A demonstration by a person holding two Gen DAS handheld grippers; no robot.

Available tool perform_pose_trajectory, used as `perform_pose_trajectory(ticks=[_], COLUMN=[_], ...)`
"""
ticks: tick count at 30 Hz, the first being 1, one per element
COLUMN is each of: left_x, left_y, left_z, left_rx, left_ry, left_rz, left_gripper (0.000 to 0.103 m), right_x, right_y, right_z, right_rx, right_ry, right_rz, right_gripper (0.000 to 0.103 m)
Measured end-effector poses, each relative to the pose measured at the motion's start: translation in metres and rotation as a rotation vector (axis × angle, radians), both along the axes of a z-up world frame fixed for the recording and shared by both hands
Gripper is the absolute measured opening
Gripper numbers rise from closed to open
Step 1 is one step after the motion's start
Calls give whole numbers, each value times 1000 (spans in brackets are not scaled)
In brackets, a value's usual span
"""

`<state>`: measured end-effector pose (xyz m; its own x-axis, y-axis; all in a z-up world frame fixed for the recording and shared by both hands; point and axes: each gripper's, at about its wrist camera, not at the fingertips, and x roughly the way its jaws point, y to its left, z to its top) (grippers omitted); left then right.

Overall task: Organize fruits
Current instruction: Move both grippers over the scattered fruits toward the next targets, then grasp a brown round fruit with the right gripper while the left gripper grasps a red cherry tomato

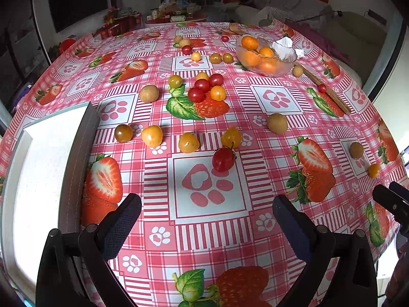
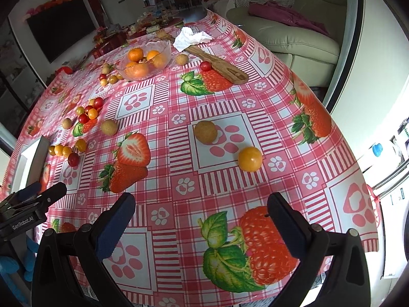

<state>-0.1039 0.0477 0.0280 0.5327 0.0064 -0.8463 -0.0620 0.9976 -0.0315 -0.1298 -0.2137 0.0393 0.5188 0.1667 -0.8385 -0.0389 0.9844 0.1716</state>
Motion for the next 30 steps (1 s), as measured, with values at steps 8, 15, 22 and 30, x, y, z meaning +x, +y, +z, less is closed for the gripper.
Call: perform_pose_trajectory(ticks=[8,15,22,30], left_x=[24,37,39,37], left_y=[-13,-20,-21,-8], left_z=[-10,-19,-17,-13], left_rx=[10,-11,2,-96], left_ry=[-2,25,2,-13], left_rz=[-27,-39,-46,-62], left_gripper=[103,87,62,22], right_x=[39,69,79,72], right_y=[6,15,19,21], right_z=[11,-7,-25,-21], right_rx=[-38,-77,-94,-70], right_ry=[-45,-8,36,19], right_rz=[72,118,127,129], right_gripper=[103,95,75,28])
